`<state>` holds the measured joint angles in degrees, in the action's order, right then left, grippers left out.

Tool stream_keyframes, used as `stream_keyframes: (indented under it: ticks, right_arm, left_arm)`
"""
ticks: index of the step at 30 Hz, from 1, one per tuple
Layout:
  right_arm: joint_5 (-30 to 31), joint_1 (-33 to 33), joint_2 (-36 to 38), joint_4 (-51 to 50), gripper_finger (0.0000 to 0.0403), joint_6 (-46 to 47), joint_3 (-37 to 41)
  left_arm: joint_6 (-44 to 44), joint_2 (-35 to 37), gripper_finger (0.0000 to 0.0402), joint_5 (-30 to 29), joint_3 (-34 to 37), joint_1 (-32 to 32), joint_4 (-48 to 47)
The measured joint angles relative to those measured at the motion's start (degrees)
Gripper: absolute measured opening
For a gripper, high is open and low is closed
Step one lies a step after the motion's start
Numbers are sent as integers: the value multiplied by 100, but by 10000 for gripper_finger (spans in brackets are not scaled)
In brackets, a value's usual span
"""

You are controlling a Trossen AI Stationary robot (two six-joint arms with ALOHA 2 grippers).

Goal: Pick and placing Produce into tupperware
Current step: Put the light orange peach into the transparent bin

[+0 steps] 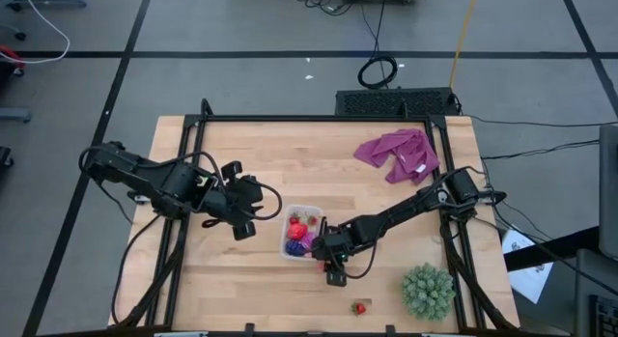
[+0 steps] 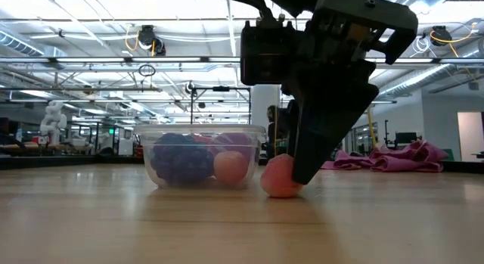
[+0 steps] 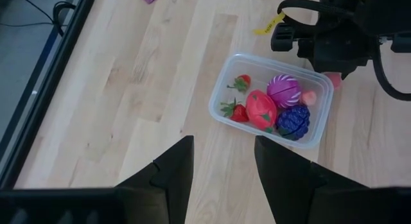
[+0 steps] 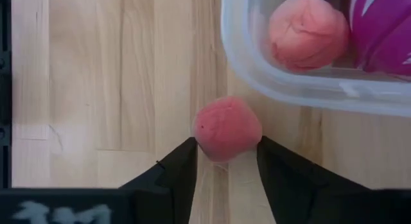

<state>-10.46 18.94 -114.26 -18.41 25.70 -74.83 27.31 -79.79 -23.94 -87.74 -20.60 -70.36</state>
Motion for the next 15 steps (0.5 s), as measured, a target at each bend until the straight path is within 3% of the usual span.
stream_keyframes:
  ticks: [7,15]
  right_arm:
    - [-14,9,0,4,141,-92,0]
    - [-176,7,4,-71,171,-130,0]
  left_arm:
    - [42,0,170,12,0,0,13]
    - [68,0,170,162,0,-13,13]
